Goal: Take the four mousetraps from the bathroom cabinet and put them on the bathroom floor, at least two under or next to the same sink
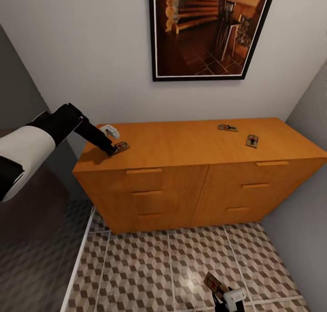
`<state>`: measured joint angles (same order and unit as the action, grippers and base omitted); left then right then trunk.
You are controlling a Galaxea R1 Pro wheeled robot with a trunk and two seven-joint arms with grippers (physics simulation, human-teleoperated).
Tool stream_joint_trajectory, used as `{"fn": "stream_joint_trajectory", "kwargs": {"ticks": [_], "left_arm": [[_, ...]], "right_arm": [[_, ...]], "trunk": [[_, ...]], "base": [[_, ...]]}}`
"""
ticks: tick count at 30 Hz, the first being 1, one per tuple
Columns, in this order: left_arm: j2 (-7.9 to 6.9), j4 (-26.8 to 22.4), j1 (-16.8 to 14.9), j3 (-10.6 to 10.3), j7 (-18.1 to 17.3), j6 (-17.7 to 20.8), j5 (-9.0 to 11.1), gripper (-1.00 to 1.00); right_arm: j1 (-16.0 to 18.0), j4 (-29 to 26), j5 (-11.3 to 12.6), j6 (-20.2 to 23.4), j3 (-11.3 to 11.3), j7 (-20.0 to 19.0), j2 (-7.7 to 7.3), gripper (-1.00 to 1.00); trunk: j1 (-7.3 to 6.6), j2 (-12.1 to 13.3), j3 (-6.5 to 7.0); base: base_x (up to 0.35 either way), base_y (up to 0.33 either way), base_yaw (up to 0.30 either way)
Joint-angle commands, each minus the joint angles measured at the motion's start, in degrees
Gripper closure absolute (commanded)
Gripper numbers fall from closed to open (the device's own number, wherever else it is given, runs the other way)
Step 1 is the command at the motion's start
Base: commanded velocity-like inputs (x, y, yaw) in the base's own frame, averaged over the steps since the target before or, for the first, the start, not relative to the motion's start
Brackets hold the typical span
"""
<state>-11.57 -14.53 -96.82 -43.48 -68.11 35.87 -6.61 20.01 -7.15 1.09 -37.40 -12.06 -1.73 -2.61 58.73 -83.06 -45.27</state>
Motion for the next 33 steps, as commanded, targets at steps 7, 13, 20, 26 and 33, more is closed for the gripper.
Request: {"fn": "stream_joint_trajectory", "kwargs": {"ticks": [7, 13, 20, 26, 33], "left_arm": [[0.05, -0.15, 0.17, 0.32, -0.28, 0.52, -0.63, 1.0], [0.05, -0.15, 0.22, 0.29, -0.29, 0.52, -0.6, 1.0], [0.05, -0.15, 0.23, 0.28, -0.35, 0.52, -0.59, 1.0], [0.05, -0.15, 0.27, 0.27, -0.36, 0.52, -0.59, 1.0], [0.05, -0.15, 0.52, 0.27, -0.36, 0.52, -0.59, 1.0]], "right_arm": [[0.03, 0.03, 0.14, -0.19, -0.06, -0.21, -0.01, 1.0], [0.03, 0.03, 0.14, -0.14, -0.06, -0.21, -0.02, 1.0], [0.03, 0.03, 0.15, -0.13, -0.06, -0.21, -0.02, 1.0], [0.03, 0.03, 0.14, -0.13, -0.06, -0.21, 0.02, 1.0], [0.03, 0.03, 0.14, -0.13, -0.06, -0.21, 0.0, 1.0]], "trunk": [[0.0, -0.02, 0.62], [0.0, -0.02, 0.84], [0.0, -0.02, 0.86], [0.0, -0.02, 0.86], [0.0, -0.02, 0.86]], "base": [[0.0, 0.0, 0.0], [-0.021, 0.0, 0.0], [-0.276, 0.0, 0.0], [-0.347, 0.0, 0.0], [-0.35, 0.0, 0.0]]}}
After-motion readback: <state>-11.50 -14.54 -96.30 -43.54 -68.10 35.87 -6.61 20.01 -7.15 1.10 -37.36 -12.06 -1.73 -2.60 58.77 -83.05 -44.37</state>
